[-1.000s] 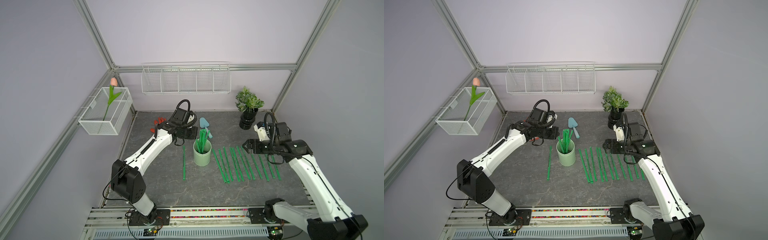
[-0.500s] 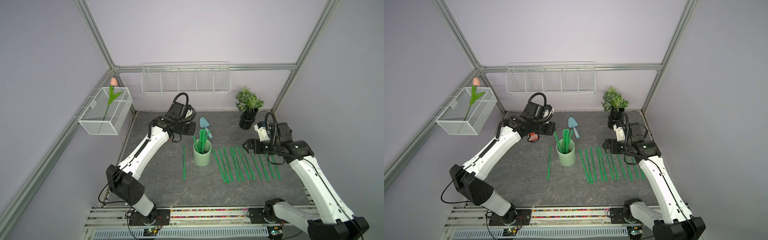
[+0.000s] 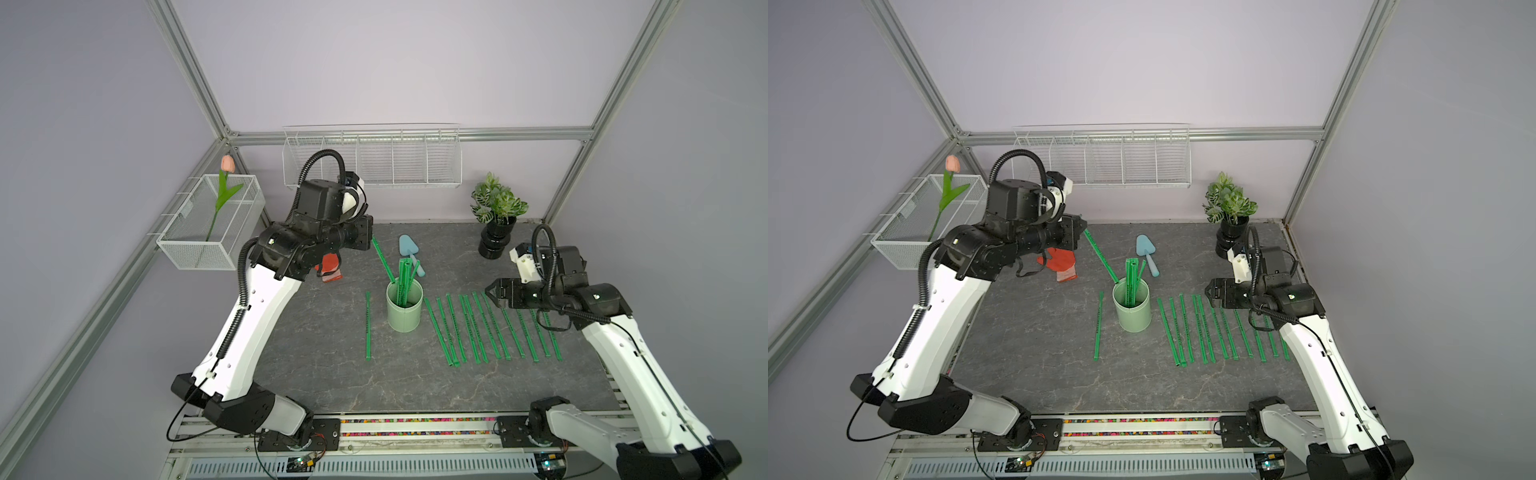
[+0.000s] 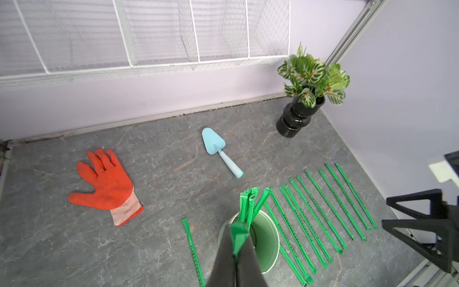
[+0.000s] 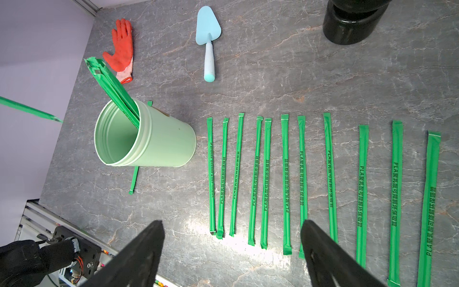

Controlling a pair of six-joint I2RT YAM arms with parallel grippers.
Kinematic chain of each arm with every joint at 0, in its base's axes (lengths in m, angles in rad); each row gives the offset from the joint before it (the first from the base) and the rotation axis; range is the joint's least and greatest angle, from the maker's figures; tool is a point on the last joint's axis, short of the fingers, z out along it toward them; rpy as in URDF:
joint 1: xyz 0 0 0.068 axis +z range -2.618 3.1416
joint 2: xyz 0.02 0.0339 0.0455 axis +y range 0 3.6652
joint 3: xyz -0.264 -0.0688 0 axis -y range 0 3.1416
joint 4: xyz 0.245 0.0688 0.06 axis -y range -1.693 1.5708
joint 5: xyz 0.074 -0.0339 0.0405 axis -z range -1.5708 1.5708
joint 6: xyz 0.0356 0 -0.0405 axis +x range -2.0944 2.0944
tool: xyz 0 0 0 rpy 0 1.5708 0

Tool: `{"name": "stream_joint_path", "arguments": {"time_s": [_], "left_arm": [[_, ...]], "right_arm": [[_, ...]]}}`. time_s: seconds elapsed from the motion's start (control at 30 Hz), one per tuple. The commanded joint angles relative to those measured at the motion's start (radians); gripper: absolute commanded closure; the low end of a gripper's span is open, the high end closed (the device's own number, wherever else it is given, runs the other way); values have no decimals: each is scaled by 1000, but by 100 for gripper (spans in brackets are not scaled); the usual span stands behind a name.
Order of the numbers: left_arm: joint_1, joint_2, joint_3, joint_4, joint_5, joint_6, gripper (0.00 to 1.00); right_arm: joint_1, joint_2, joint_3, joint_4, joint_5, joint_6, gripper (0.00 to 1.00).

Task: Take the straws out of the storage container
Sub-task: Place the straw at the center of the board.

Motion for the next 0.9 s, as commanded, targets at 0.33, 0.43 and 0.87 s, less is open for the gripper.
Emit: {"name": "stream_joint_path", "arguments": {"time_s": [0.33,0.43,0.87], "left_arm": [[70,85,192,-345,-89,44,100],[110,120,151,-373,-51,27,100],[142,382,18,-535,-182,-29,100]], "right_arm": [[7,-13,9,-17,-4,-11,11],[7,-14,6,-24,6,-20,11],[7,-4,-12,-30,20,-42,11]]}}
